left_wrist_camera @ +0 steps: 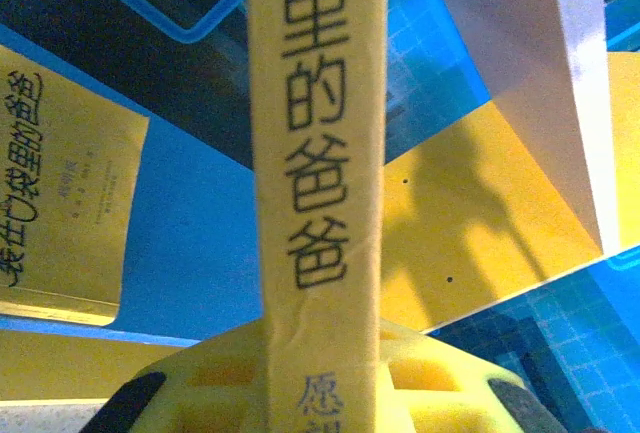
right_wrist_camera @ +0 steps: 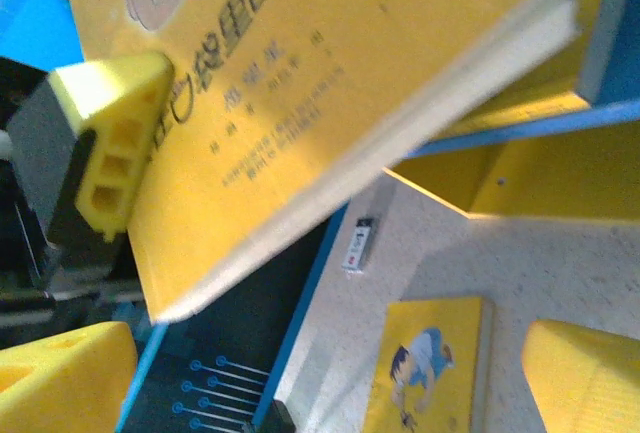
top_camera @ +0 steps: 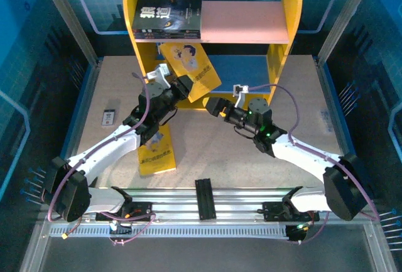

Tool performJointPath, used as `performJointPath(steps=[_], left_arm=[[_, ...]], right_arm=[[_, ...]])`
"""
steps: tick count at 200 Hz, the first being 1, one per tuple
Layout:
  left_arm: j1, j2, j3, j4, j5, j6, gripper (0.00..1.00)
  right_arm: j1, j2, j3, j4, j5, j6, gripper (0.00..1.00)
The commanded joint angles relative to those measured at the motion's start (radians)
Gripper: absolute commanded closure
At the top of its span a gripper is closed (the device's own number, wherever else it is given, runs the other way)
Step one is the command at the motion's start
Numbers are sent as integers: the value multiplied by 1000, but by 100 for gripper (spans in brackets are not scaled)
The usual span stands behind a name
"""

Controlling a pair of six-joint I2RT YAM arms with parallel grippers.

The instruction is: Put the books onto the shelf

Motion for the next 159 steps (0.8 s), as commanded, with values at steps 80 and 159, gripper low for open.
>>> performJointPath(steps=[80, 159], left_arm=[[5, 22, -81, 279, 39, -68, 100], [4, 60, -90, 303, 29, -81, 100]], right_arm=[[12, 214, 103, 268, -9, 135, 26], [7, 275, 101, 351, 13, 182, 69]])
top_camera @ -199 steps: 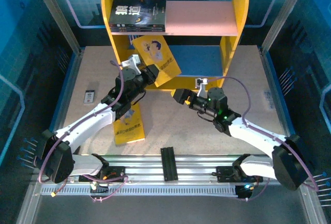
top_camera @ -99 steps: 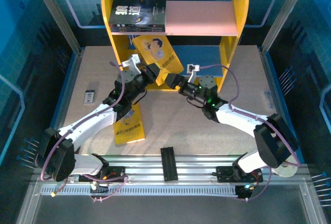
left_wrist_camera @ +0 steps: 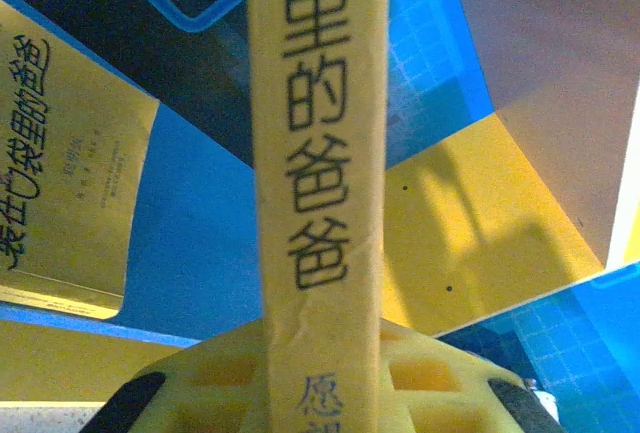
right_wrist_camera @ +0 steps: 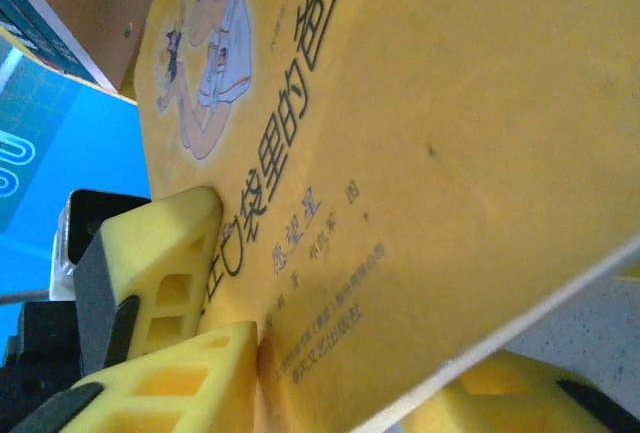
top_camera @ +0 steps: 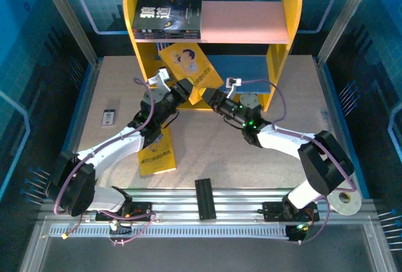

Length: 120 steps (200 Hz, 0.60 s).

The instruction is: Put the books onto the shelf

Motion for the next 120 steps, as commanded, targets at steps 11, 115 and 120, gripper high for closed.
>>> performJointPath(steps=[11, 115, 120], left_arm=[[-6, 10, 14, 100, 20, 2, 100], [70, -193, 76, -472, -92, 108, 42], [77, -206, 89, -522, -101, 117, 42]], right_arm=[[3, 43, 38, 58, -1, -6, 72], [-116, 87, 225, -208, -236, -275, 87], [-120, 91, 238, -234, -249, -296, 87]])
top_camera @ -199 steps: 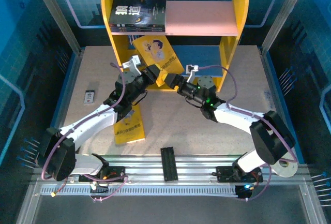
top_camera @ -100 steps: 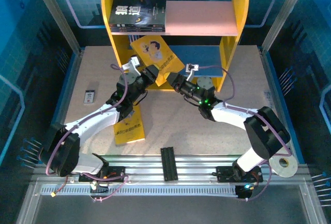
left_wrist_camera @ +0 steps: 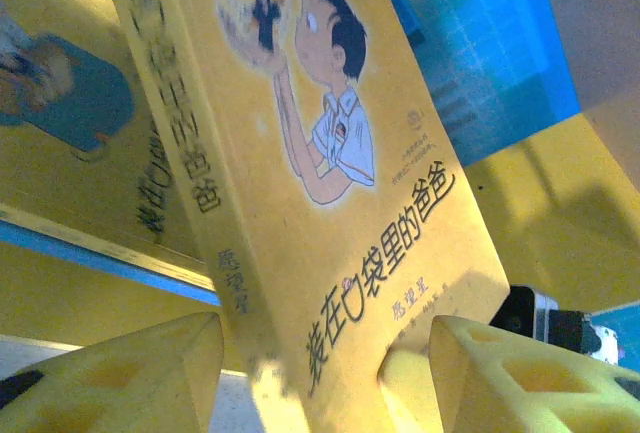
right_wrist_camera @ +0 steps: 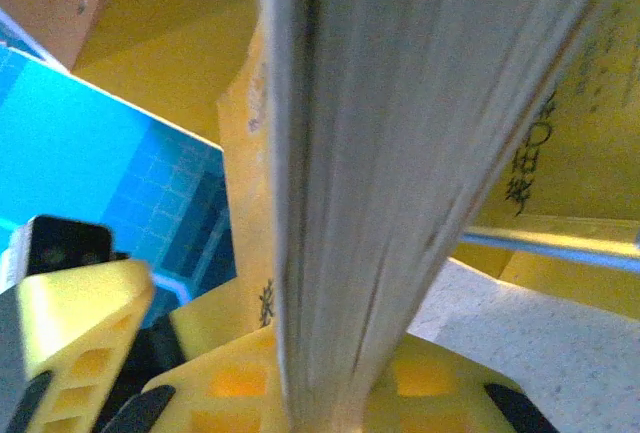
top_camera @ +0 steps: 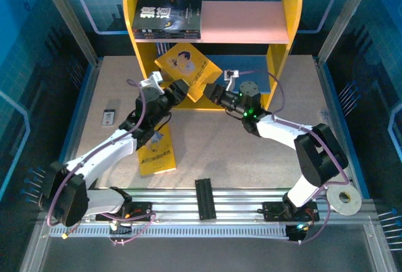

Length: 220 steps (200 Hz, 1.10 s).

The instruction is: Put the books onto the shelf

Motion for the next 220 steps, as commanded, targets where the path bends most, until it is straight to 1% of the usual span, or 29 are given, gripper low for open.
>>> performJointPath(steps=[1, 16, 36, 55, 74, 100, 147, 181, 220], left_arm=[[32, -85, 76, -239, -58, 70, 42], [58, -116, 118, -381, -81, 102, 40], [103, -120, 178, -531, -79, 162, 38], [146, -97, 240, -624, -48, 215, 38], [163, -69, 286, -682, -42, 263, 38], [184, -34, 306, -688, -31, 315, 38], [232, 33, 325, -671, 34, 379, 38], [241, 65, 334, -662, 61, 399, 38], [241, 91, 339, -670, 62, 404, 39]], right_arm=[[-34, 12, 95, -88, -97, -145, 87], [-55, 31, 151, -176, -160, -201, 87], [-89, 68, 234, -297, -244, -269, 87], [-110, 101, 309, -416, -298, -345, 86], [-115, 136, 394, -554, -340, -430, 86], [-118, 184, 487, -684, -387, -519, 85], [-137, 244, 579, -811, -430, -607, 83], [-158, 294, 629, -831, -475, -616, 82], [-159, 351, 698, -846, -509, -621, 79]])
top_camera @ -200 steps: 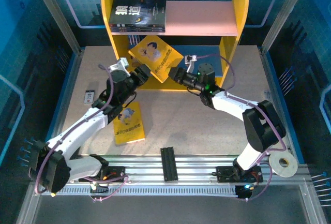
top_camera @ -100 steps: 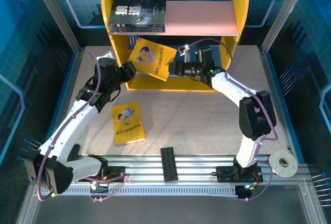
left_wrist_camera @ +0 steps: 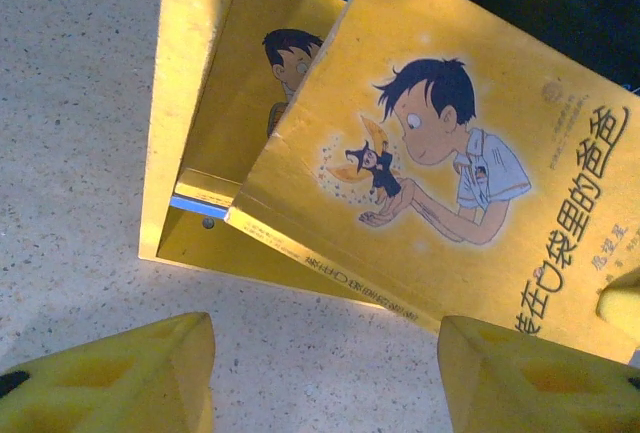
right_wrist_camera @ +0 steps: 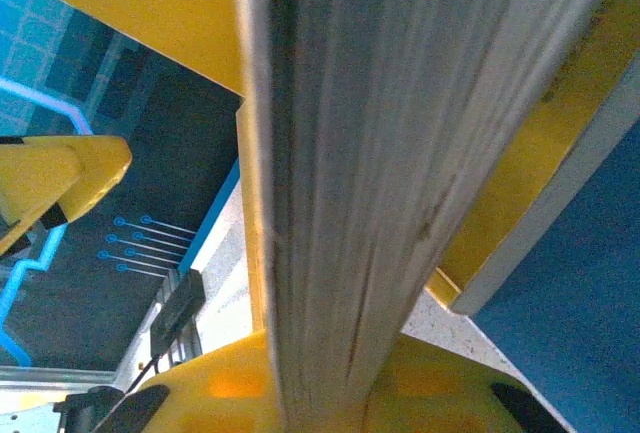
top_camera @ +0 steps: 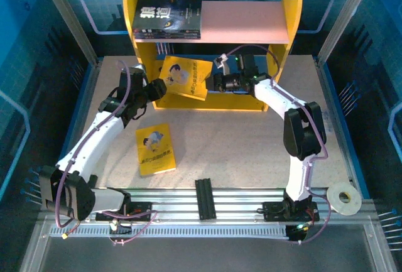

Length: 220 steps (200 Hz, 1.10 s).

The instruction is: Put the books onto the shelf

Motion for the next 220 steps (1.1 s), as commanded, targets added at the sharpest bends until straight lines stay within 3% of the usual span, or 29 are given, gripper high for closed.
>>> performJointPath(steps=[1, 75, 135, 220], left_arm=[[11, 20, 42, -12, 23, 29, 39], [11, 41, 26, 3, 43, 8, 40], [11, 63, 13, 12, 50, 1, 40], [11, 71, 25, 13, 46, 1, 40]], right_arm=[[-4, 21, 79, 13, -80, -32, 79], [-4, 72, 157, -17, -36, -24, 64], [-4, 131, 206, -31, 15, -2, 73], [-6, 191, 230, 71, 11, 84, 75]])
